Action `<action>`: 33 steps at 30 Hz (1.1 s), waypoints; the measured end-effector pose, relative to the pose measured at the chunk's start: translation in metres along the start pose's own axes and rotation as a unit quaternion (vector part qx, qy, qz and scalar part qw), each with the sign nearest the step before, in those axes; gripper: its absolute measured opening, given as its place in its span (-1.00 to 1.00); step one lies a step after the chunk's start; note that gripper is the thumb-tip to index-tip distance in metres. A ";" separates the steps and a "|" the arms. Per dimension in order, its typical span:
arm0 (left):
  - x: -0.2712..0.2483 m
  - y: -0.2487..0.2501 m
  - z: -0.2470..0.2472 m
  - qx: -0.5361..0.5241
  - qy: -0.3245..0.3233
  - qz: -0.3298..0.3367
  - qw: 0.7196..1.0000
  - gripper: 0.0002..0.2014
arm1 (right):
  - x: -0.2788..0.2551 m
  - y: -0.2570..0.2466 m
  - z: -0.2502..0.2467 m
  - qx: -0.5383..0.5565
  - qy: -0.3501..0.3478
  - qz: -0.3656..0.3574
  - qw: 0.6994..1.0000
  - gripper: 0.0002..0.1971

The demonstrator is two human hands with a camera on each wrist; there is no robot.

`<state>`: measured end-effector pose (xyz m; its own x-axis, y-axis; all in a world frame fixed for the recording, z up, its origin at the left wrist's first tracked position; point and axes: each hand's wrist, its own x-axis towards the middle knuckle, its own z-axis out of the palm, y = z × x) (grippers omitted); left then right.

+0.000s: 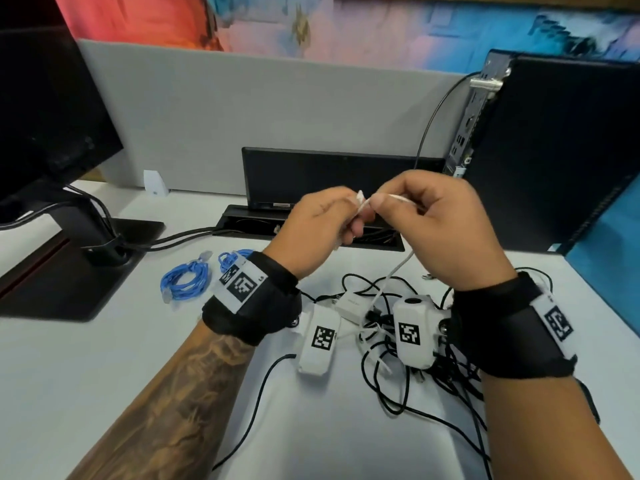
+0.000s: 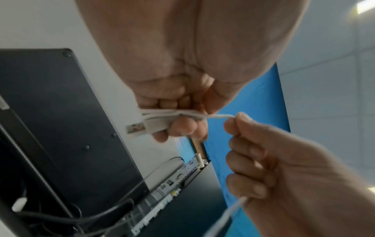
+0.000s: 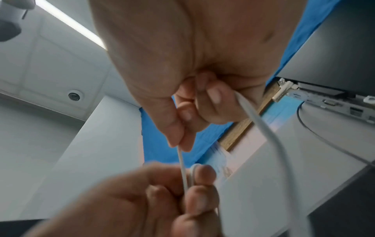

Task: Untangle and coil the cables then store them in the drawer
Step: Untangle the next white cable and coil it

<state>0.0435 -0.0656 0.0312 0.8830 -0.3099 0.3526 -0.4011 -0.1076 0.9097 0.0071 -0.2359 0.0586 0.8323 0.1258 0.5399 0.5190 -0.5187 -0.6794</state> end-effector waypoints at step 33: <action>-0.004 0.013 -0.031 -0.363 -0.195 -0.126 0.902 -0.74 | 0.000 0.025 0.030 0.097 -0.006 0.040 0.994 -0.74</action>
<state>0.0423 -0.0369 0.0480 0.7137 -0.6863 0.1403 0.1910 0.3833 0.9036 0.0259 -0.2230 0.0267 0.8742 0.1016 0.4748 0.4778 -0.3542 -0.8039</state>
